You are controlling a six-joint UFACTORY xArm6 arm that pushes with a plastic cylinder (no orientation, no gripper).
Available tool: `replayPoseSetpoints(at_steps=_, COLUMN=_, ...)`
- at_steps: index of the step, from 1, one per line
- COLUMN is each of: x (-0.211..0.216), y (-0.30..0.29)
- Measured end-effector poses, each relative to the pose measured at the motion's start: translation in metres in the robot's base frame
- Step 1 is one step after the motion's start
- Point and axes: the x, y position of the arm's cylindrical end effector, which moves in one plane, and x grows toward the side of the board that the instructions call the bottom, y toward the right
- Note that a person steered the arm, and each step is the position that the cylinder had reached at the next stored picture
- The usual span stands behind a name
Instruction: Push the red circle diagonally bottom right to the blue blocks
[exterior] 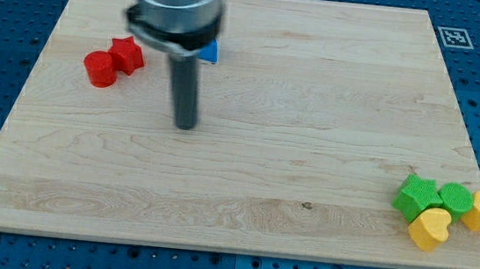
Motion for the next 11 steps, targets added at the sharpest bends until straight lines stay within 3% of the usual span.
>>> replayPoseSetpoints(at_steps=1, x=-0.007, y=-0.083)
replayPoseSetpoints(at_steps=2, x=-0.043, y=-0.138)
replayPoseSetpoints(at_steps=3, x=-0.067, y=-0.142)
replayPoseSetpoints(at_steps=4, x=-0.067, y=-0.134)
replayPoseSetpoints(at_steps=6, x=-0.078, y=-0.056)
replayPoseSetpoints(at_steps=8, x=-0.044, y=-0.047)
replayPoseSetpoints(at_steps=11, x=-0.053, y=0.054)
